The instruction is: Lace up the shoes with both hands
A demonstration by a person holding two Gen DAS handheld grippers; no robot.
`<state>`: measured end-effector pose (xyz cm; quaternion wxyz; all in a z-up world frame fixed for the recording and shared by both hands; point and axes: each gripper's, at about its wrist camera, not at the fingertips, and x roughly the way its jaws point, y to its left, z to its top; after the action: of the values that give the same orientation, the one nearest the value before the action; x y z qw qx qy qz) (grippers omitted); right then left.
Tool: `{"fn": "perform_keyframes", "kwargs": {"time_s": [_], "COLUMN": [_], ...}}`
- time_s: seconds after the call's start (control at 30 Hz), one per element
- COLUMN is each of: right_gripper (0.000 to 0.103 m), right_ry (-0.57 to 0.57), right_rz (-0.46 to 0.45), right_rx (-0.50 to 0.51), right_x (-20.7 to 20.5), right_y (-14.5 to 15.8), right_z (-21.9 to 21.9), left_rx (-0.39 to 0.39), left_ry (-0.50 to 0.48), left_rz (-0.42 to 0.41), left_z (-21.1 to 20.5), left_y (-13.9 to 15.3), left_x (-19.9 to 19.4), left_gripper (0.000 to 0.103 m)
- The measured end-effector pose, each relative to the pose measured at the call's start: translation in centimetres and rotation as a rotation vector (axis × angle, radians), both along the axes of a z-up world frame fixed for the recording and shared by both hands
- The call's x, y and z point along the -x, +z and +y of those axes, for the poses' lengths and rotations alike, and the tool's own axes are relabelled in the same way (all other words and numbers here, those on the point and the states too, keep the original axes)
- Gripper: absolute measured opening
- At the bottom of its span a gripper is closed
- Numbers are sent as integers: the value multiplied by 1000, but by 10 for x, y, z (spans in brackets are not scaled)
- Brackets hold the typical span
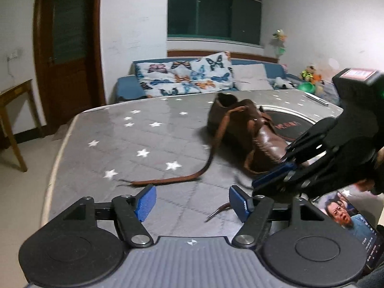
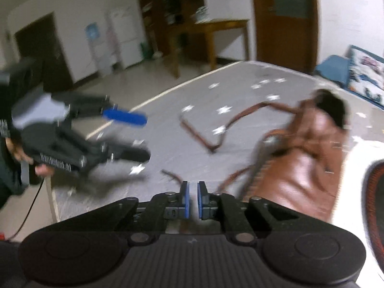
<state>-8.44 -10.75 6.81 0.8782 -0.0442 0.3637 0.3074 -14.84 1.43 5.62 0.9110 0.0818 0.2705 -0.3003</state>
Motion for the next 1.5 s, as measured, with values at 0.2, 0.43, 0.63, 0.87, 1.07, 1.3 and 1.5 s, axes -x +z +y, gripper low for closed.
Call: {"fn": "perform_keyframes", "kwargs": {"time_s": [0.2,0.43,0.63,0.87,1.07,1.3,1.5], "right_gripper": [16,1,1,1,1,1,4], "right_ry": [45,43,-165,-378,-433,-440,-463], "right_rz": [6,-51,-204,-122,-76,-25,-4], "right_rx": [43,28,-130,-216,-298,-435,-429], "right_x": [-10,-11,0,5,11,16,18], "right_y": [-11,-2,44,35,28,30,25], "right_z": [23,34,-22,-86,-112,-126,-132], "left_rx": [16,33,58,89,69,39,-6], "left_ry": [23,-17,-96,-264,-351,-370,-315], "left_rz": [1,11,18,-14,-77,-56,-42], "left_z": [8,-2,-24,-80,-129,-161,-141], "left_y": [-1,-3,-2,4,9,-3,-8], "left_x": [0,-2,-2,1,0,-14,-20], "left_gripper": [78,84,85,85,81,33,14]}}
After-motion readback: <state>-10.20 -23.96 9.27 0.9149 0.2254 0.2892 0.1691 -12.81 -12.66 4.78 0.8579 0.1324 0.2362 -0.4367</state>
